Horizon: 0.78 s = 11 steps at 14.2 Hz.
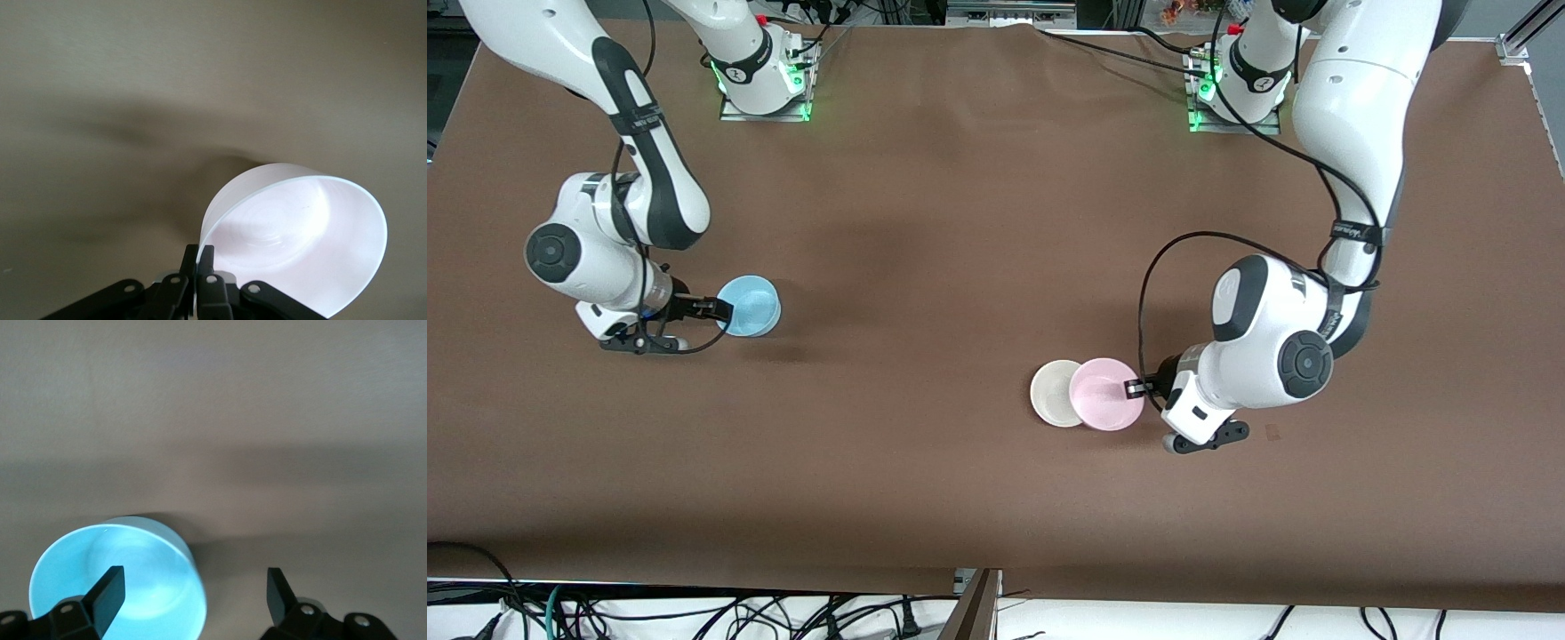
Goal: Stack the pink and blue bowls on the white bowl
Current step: 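Carry the pink bowl onto the white bowl while the right gripper reaches blue, then release the pink bowl while the right gripper grasps the blue bowl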
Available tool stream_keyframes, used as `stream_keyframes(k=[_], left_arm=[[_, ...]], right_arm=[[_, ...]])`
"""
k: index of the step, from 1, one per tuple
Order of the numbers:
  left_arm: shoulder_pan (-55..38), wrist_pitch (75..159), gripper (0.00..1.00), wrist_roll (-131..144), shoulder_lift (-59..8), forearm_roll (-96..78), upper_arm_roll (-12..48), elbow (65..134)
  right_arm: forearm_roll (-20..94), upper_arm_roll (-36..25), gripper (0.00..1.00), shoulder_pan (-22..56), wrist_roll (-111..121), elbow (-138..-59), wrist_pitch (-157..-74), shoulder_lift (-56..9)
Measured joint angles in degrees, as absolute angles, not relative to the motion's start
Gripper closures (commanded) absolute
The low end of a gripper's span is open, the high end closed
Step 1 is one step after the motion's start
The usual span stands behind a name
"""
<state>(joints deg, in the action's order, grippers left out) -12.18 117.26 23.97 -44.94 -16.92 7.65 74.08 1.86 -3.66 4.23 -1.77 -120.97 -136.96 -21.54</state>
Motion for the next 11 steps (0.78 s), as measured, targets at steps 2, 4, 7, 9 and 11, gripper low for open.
stream_keyframes(k=[2,4,7,9,11], left_arm=[[-13.7,119.0,1.00,26.0,-45.9,-17.6,7.7,74.1],[-15.3,119.4,1.00,28.0,-46.6,-17.6,7.6,74.1],[-15.8,119.6,1.00,28.7,-47.3,-17.6,7.5,74.1],[-15.8,119.7,1.00,28.7,-47.8,-17.6,7.3,74.1],[-15.8,119.7,1.00,28.7,-48.0,-17.6,7.2,74.1]], right_arm=[[1.9,-3.7,0.16,4.7,-1.8,-121.0,-136.9,-22.5],[1.9,-3.7,0.16,4.7,-1.8,-121.5,-136.9,-22.9],[1.9,-4.1,0.15,4.6,-1.8,-123.2,-137.0,-22.2],[1.9,-4.5,0.27,4.6,-1.8,-125.1,-138.0,-20.8],[1.9,-4.6,0.42,4.6,-1.7,-126.9,-139.1,-19.8]])
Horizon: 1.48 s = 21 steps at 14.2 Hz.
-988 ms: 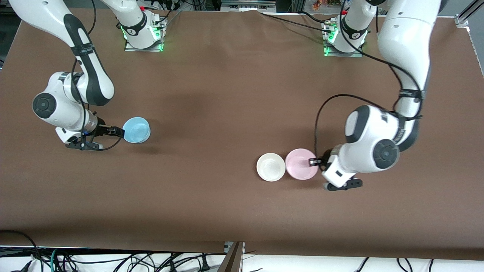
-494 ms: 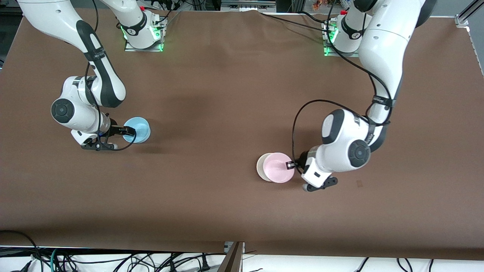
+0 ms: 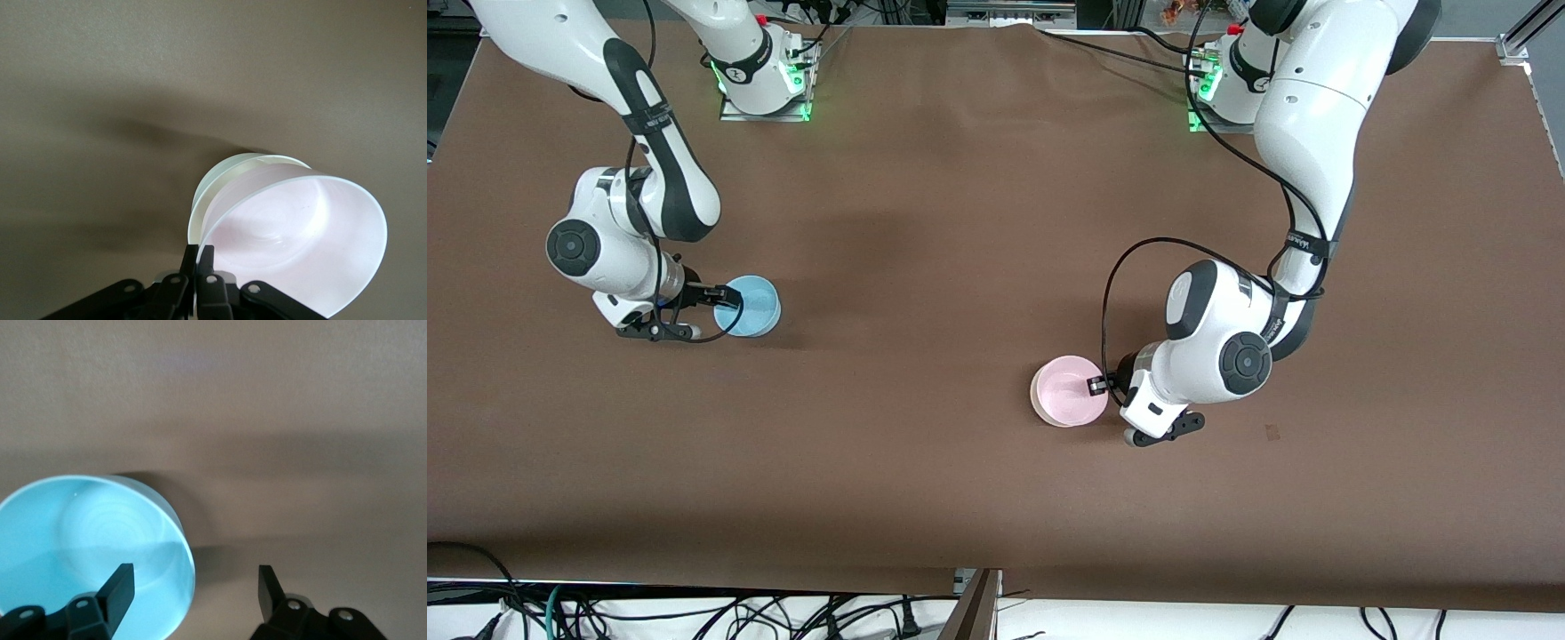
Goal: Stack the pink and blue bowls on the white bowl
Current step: 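Release the pink bowl while the right gripper grasps the blue bowl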
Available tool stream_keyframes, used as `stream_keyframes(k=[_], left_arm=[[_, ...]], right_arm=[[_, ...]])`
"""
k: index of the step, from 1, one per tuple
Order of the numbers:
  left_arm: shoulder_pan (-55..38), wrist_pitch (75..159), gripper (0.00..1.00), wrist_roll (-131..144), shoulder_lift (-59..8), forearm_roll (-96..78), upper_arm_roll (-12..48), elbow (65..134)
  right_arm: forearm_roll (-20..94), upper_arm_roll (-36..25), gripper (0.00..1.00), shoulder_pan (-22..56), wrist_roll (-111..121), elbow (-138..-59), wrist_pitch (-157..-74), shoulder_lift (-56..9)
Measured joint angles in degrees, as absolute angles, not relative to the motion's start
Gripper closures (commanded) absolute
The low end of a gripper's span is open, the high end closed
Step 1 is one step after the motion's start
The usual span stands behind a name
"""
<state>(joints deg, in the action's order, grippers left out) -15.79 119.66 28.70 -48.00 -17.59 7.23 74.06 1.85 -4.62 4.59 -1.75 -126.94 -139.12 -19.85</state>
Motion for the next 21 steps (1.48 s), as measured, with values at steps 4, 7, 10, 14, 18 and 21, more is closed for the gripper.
stream_keyframes(k=[4,7,10,14,18,21], left_arm=[[-15.8,119.7,1.00,28.7,-48.2,-17.6,7.2,74.1],[-15.9,119.7,1.00,28.7,-48.5,-17.6,7.2,74.1],[-15.9,119.7,0.00,28.7,-48.7,-17.6,7.2,74.1],[-15.9,120.0,0.00,28.7,-48.7,-17.6,7.2,74.0],[-15.8,119.9,0.00,28.7,-47.9,-17.6,6.9,73.2],[-15.6,114.6,0.00,28.7,-44.4,-14.8,4.6,72.6]], right_arm=[[1.9,-4.6,0.84,4.6,-1.7,-127.7,-139.3,-19.7],[1.9,-4.6,1.00,4.6,-1.8,-127.7,-139.3,-19.7],[1.9,-4.2,1.00,4.6,-2.9,-127.6,-139.3,-18.9],[1.9,-3.5,1.00,4.7,-4.2,-125.6,-134.7,-17.5],[1.9,-0.5,1.00,4.8,-11.2,-114.2,-117.6,-16.5],[1.9,4.2,1.00,5.4,-20.5,-108.6,-112.8,-16.3]])
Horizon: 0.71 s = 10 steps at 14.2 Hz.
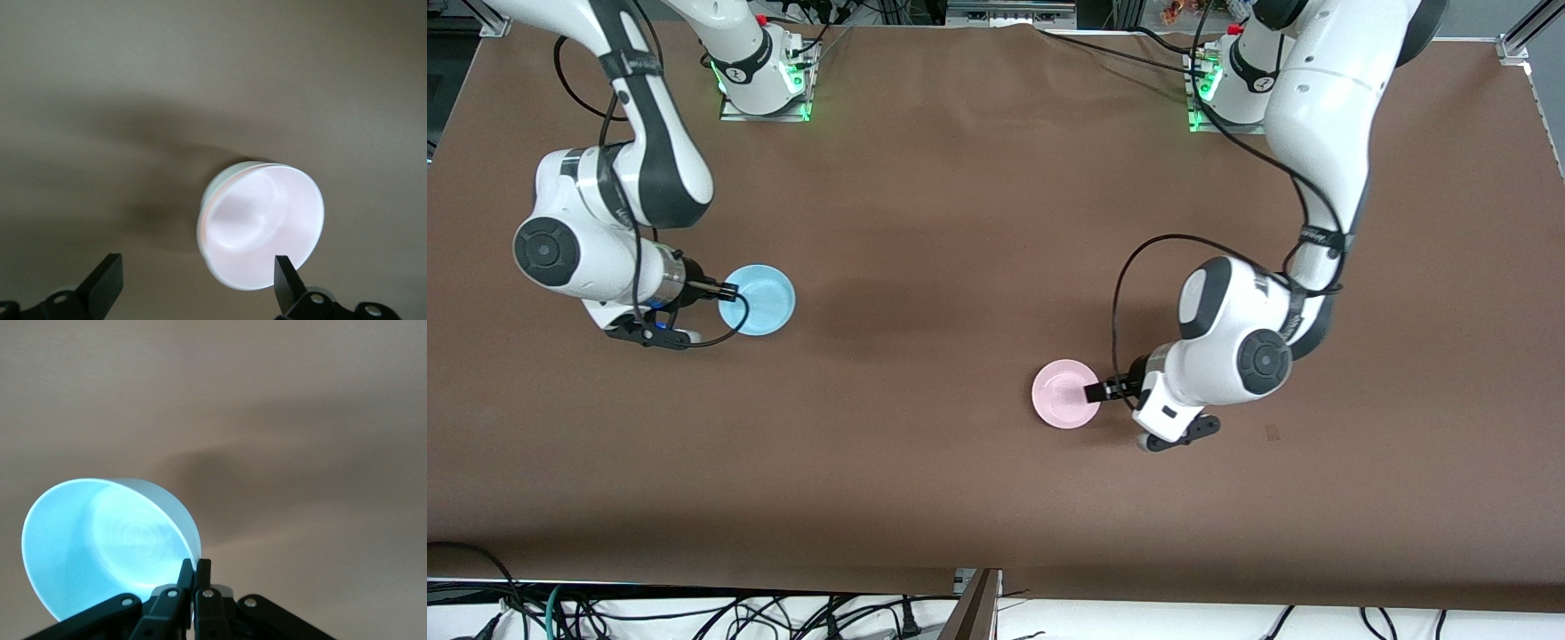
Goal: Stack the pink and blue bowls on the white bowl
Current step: 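Release the pink bowl while the right gripper grasps the blue bowl, then lift the blue bowl toward the stack while the left gripper withdraws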
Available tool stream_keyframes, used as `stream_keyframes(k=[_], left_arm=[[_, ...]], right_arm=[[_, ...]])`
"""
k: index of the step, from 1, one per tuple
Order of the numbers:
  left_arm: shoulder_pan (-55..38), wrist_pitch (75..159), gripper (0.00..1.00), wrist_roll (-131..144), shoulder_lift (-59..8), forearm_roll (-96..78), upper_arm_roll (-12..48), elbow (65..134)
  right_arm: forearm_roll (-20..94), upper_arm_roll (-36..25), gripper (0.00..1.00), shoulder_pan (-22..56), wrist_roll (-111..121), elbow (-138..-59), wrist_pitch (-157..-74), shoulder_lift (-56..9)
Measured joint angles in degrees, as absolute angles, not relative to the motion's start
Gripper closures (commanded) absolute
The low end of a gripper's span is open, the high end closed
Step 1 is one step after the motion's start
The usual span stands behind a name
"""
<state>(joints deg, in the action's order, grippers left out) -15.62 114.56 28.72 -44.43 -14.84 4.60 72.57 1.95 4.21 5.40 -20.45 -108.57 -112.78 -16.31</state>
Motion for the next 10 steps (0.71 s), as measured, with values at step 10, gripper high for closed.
stream_keyframes(k=[10], left_arm=[[-5.5,85.8,0.00,15.7,-25.8,-7.3,2.8,71.9]], right_arm=[[9.3,11.1,1.00,16.3,-47.1,-93.1,-113.0,-26.9]])
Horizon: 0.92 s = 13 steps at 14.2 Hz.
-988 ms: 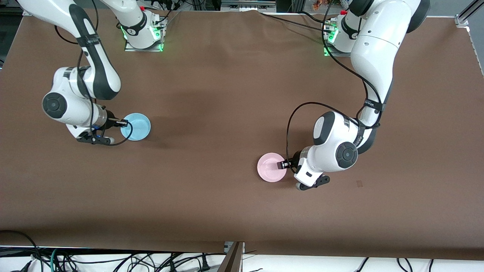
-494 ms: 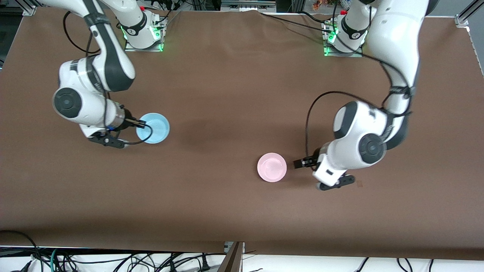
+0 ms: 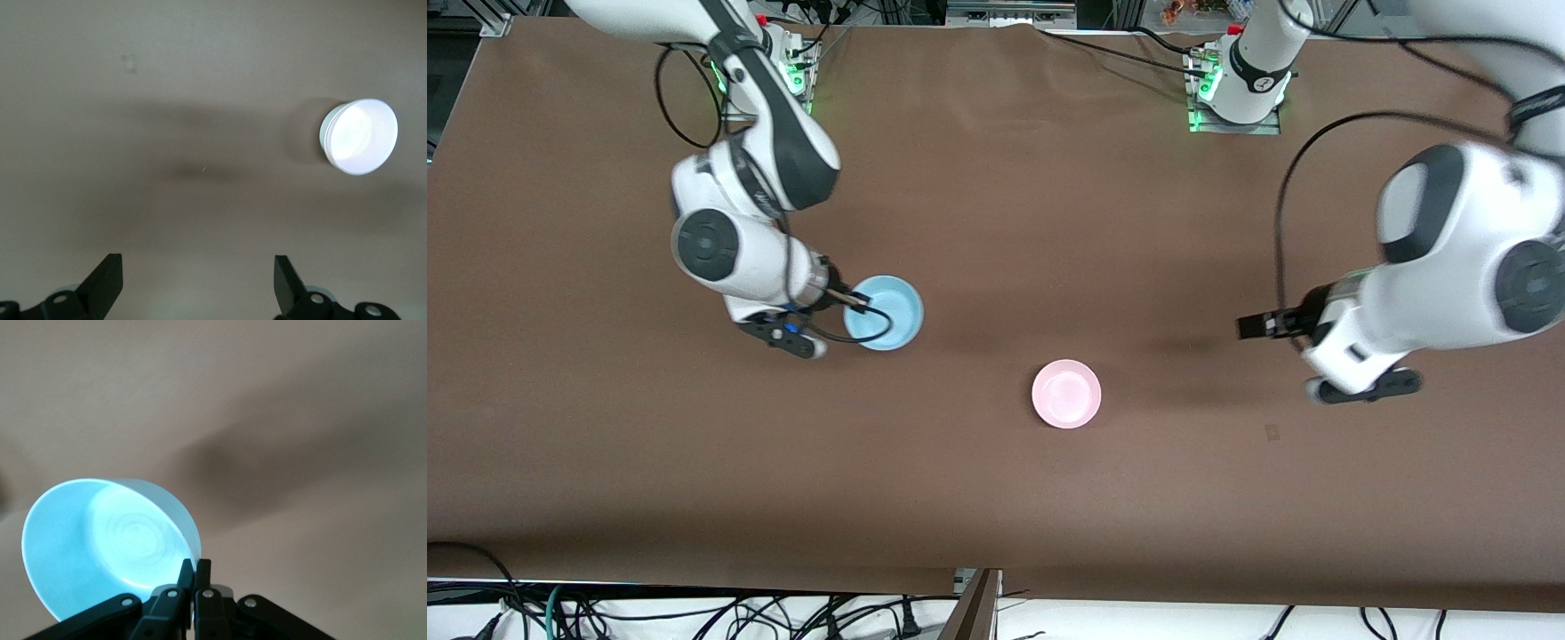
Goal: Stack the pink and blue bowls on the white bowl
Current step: 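Lift the blue bowl toward the stack while the left gripper withdraws, then lower the blue bowl into the pink bowl with the right gripper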
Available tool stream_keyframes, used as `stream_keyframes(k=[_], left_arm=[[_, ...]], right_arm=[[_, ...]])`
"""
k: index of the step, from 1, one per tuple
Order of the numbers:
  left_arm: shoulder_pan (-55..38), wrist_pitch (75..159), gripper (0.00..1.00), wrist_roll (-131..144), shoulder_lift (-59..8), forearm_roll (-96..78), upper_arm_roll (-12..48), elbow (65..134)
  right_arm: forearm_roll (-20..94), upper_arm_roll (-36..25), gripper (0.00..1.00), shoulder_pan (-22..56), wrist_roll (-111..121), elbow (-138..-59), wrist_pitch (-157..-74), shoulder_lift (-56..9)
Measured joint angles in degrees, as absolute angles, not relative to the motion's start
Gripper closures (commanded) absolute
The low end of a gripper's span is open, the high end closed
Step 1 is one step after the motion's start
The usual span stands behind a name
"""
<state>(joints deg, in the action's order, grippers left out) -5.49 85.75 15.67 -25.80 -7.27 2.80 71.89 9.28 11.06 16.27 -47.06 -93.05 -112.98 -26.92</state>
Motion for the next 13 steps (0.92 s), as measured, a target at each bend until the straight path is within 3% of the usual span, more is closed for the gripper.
stream_keyframes(k=[4,8,13], left_arm=[[-4.9,79.9,0.00,14.1,-18.9,-3.4,3.2,72.0],[-3.0,80.3,0.00,11.0,-17.6,-2.8,3.0,72.3],[-1.3,80.8,0.00,7.9,-17.8,-2.8,2.9,72.8]], right_arm=[[13.6,11.1,1.00,23.6,-52.7,-84.8,-115.2,-34.7],[13.7,11.1,1.00,27.4,-60.0,-76.5,-119.1,-39.1],[13.7,11.1,1.00,30.3,-68.9,-73.5,-136.8,-44.2]])
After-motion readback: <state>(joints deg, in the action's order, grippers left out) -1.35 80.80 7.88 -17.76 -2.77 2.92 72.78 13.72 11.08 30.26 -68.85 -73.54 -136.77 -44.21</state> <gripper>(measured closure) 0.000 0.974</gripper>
